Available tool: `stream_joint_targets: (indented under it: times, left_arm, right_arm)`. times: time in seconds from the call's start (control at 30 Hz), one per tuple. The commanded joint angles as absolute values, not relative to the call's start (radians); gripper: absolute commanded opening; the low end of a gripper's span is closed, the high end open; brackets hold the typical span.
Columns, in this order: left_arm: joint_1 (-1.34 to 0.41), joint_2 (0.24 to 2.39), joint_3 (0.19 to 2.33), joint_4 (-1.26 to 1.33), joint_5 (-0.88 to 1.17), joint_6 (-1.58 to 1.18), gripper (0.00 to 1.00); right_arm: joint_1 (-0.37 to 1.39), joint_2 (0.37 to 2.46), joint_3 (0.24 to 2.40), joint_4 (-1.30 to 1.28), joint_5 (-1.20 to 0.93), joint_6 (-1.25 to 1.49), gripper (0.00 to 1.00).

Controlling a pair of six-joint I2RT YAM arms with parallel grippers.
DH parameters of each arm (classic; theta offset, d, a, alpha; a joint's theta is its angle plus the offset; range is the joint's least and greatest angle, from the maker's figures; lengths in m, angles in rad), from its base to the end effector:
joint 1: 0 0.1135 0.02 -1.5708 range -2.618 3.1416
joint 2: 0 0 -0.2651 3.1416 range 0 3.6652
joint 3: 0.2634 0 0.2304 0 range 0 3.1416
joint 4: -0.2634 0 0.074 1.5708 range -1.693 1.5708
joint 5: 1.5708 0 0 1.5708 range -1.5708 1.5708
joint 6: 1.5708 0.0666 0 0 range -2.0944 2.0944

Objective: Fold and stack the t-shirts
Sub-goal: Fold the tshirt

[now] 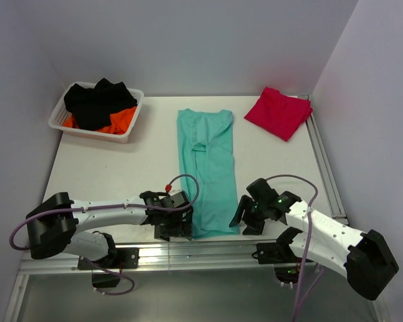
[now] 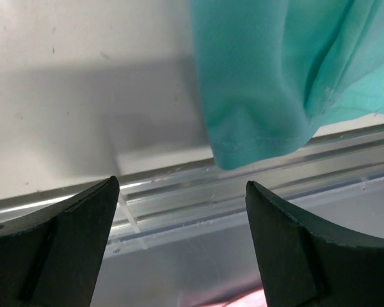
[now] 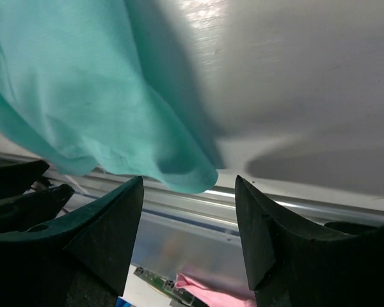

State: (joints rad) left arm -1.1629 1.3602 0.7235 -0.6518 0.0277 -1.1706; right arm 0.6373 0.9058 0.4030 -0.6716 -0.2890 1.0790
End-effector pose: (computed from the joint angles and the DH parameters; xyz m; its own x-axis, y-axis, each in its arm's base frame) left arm 0.0849 -0.2011 0.1537 -0.9963 -0.0152 -0.0840 0.0078 0.9637 -0.2669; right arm 0.0960 0.0947 0.1403 -0.9308 0.3622 0.0494 0.3424 0.8167 0.4645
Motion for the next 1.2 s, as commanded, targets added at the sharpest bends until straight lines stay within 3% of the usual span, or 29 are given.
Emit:
stream_joint_targets:
  times: [0.0, 0.47, 0.7, 0.83, 0.87, 0.97, 1.0, 1.17]
  left_arm:
    - [-1.164, 1.368, 0.733, -0.600, -0.030, -1.193, 0.86]
    - [-1.068, 1.462, 0.701, -0.462, -0.011, -1.198, 0.78]
    - [-1.078, 1.473, 0.692, -0.402, 0.028, -1.212, 0.66]
    - [-1.103, 1.482, 0.693, -0.367, 0.044, -1.215, 0.48]
    - [-1.114, 1.485, 0.695, -0.362, 0.044, -1.215, 0.45]
    - [-1.132, 1.502, 0.710, -0.365, 0.048, -1.210, 0.20]
    - [-1.137, 1.505, 0.716, -0.376, 0.043, -1.212, 0.02]
    - [-1.158, 1.465, 0.753, -0.437, 0.048, -1.218, 0.00]
  right_arm:
    - [0.644, 0.917, 0.385, -0.598, -0.258, 1.098, 0.66]
    - [0.644, 1.094, 0.420, -0.537, -0.271, 1.012, 0.62]
    - [0.644, 1.144, 0.422, -0.525, -0.276, 0.977, 0.47]
    - [0.644, 1.161, 0.419, -0.515, -0.285, 0.962, 0.28]
    - [0.643, 1.164, 0.419, -0.517, -0.287, 0.957, 0.18]
    - [0.643, 1.169, 0.423, -0.522, -0.295, 0.950, 0.03]
    - [0.644, 1.166, 0.428, -0.534, -0.296, 0.943, 0.00]
    - [0.644, 1.117, 0.474, -0.639, -0.291, 0.940, 0.00]
